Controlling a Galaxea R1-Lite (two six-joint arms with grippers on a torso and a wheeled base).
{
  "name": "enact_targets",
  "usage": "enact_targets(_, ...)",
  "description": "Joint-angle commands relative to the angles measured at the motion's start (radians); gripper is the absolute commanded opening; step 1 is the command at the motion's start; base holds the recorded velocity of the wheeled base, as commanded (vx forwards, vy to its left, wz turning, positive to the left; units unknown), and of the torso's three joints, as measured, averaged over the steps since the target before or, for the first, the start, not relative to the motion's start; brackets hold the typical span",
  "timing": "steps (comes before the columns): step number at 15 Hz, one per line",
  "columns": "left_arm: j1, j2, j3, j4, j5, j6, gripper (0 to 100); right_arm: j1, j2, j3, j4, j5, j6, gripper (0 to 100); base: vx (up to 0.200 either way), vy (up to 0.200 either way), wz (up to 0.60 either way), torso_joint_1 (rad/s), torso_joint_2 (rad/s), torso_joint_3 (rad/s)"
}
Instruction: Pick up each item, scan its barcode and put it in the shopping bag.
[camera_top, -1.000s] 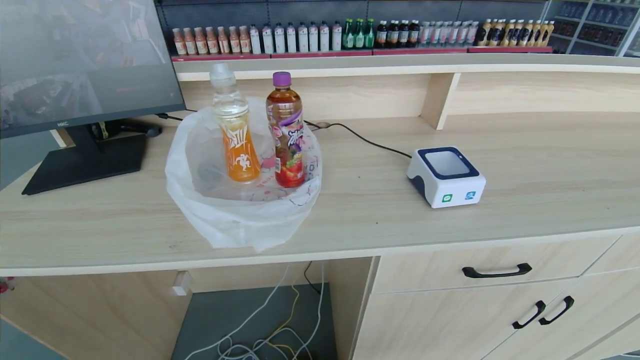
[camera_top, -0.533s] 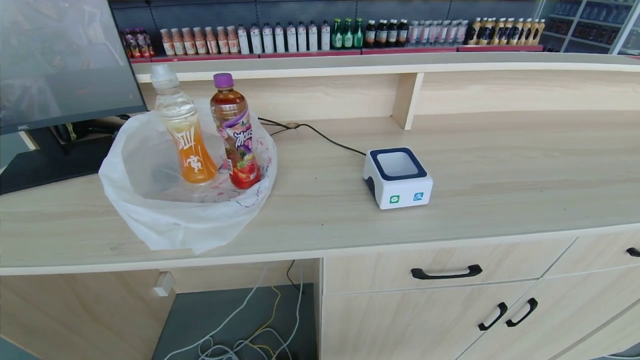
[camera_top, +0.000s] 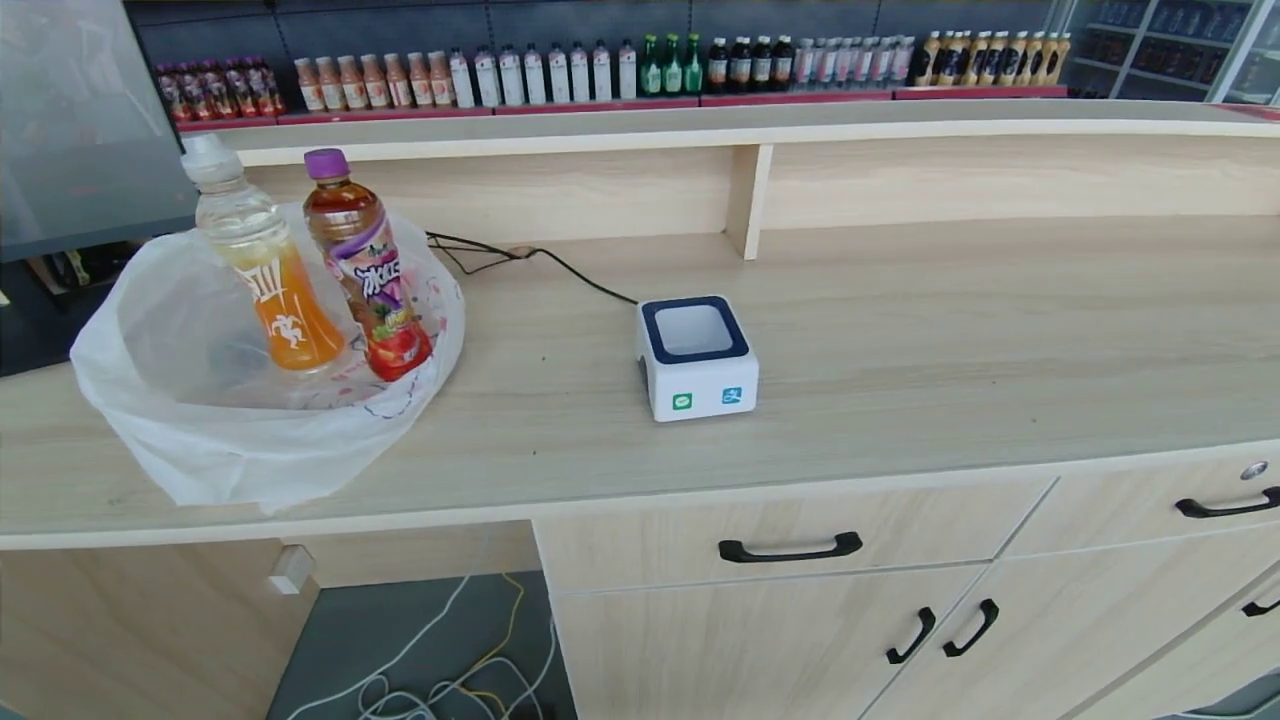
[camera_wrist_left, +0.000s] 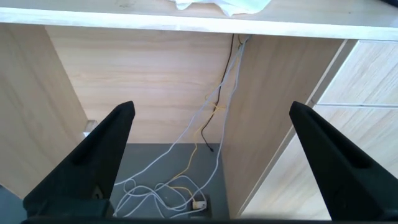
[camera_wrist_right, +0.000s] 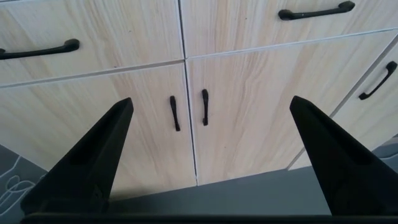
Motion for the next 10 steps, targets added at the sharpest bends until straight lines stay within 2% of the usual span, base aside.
enact_targets(1,0.0,0.0,0.0,0.001,0.002,0.0,100,-0.001,0.003,0.0,-0.001,0.001,0.001,100,0.0,0.0,0.0,0.0,0.0,0.0)
enact_targets(10,0.0,0.0,0.0,0.001,0.0,0.005,100,-0.001,0.003,0.0,-0.001,0.001,-0.007,100,0.0,0.0,0.0,0.0,0.0,0.0)
